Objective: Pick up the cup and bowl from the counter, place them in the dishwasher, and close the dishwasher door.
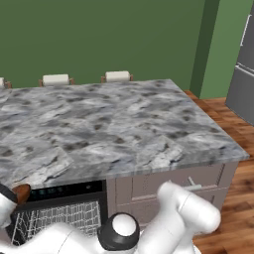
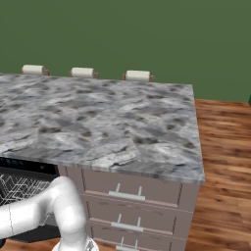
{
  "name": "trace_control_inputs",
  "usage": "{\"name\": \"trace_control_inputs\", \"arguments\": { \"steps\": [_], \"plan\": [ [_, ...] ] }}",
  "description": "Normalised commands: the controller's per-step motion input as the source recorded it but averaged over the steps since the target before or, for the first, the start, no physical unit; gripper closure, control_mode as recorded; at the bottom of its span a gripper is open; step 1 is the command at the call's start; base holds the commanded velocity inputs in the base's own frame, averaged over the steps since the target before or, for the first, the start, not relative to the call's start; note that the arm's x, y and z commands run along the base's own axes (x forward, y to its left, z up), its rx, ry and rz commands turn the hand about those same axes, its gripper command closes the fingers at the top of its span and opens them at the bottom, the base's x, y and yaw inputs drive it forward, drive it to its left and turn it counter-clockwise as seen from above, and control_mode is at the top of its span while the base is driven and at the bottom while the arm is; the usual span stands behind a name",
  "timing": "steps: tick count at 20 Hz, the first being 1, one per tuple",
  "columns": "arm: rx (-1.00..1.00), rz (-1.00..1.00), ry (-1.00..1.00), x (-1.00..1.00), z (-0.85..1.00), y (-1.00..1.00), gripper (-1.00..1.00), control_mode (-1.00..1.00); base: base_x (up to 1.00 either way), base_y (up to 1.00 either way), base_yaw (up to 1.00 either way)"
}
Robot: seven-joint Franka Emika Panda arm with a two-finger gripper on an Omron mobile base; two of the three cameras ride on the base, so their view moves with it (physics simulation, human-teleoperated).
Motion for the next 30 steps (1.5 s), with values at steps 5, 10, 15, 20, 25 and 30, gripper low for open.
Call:
{"name": "trace_control_inputs", "arguments": {
  "steps": [5,10,15,20,25,30],
  "plan": [
    [0.00,0.00,-0.09,-0.13,-0.05,-0.41,1.00,-1.00,0.00,0.00,0.00],
    [0.04,0.00,-0.03,0.00,-0.05,-0.22,1.00,-1.00,0.00,0.00,0.00],
    [0.14,0.00,0.00,0.00,-0.23,-0.05,1.00,-1.00,0.00,0.00,0.00],
    [0.13,0.00,0.00,0.00,-0.31,-0.05,1.00,-1.00,0.00,0.00,0.00],
    [0.12,0.00,0.00,0.00,-0.39,0.00,1.00,-1.00,0.00,0.00,0.00],
    [0.10,0.00,0.00,0.00,-0.42,0.00,1.00,-1.00,0.00,0.00,0.00]
  ]
}}
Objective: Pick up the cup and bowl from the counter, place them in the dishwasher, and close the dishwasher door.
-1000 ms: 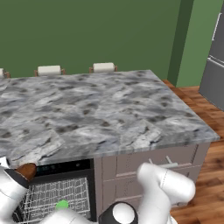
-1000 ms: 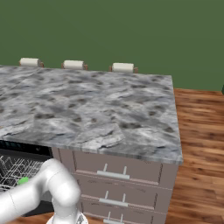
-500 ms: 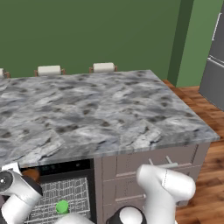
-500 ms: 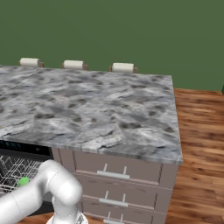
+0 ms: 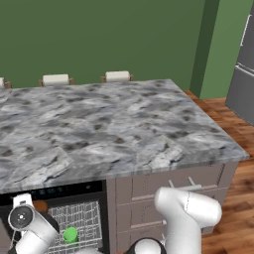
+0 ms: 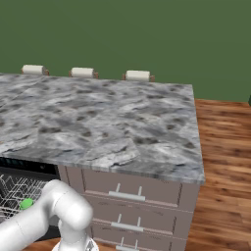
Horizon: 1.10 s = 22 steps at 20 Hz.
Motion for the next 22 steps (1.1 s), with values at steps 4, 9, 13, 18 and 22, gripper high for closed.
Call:
{"name": "trace_control_inputs", "arguments": {
  "steps": [4,9,13,18,22],
  "plan": [
    [0.08,0.00,0.00,0.00,-0.33,0.00,1.00,-1.00,0.00,0.00,0.00],
    [0.07,0.00,0.00,0.00,-0.34,0.00,1.00,-1.00,0.00,0.00,0.00],
    [0.04,0.00,0.00,0.01,-0.32,0.00,1.00,-1.00,0.00,0.00,0.00],
    [0.00,0.00,0.00,0.00,-0.20,0.00,1.00,-1.00,0.00,0.00,0.00],
    [0.01,0.00,0.00,0.00,-0.11,-0.04,1.00,-1.00,0.00,0.00,0.00]
  ]
}}
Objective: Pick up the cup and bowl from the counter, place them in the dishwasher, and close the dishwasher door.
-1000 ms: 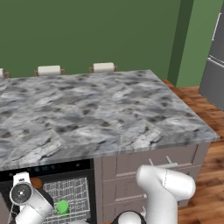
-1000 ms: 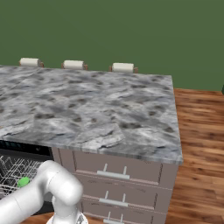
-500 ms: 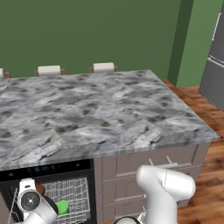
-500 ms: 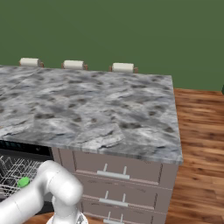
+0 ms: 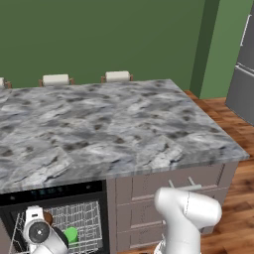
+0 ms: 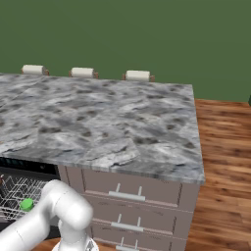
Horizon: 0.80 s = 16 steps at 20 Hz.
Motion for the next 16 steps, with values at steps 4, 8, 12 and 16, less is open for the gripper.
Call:
{"name": "trace_control_inputs", "arguments": {
  "steps": [4,8,12,16],
  "plan": [
    [0.03,0.00,0.00,0.01,-0.23,-0.09,1.00,-1.00,0.00,0.00,0.00],
    [0.05,0.00,0.00,0.02,-0.29,-0.12,1.00,-1.00,0.00,0.00,0.00],
    [0.06,0.00,0.00,0.05,-0.26,-0.19,1.00,-1.00,0.00,0.00,0.00],
    [0.07,0.00,0.03,0.20,-0.37,-0.18,1.00,-1.00,0.00,0.00,0.00]
  ]
}}
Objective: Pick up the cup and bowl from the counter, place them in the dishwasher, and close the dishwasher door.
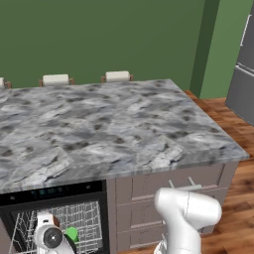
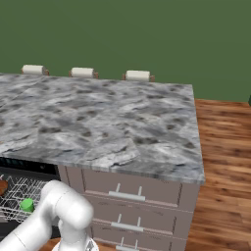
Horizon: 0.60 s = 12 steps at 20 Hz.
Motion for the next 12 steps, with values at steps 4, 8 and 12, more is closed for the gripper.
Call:
{"name": "trace_control_inputs", "arguments": {
  "steps": [4,8,12],
  "plan": [
    [0.09,0.00,0.06,0.28,-0.42,-0.11,1.00,-1.00,0.00,0.00,0.00],
    [0.09,0.00,0.06,0.23,-0.39,-0.01,1.00,-1.00,0.00,0.00,0.00],
    [0.08,0.00,0.05,0.16,-0.39,0.00,1.00,-1.00,0.00,0.00,0.00]
  ]
}}
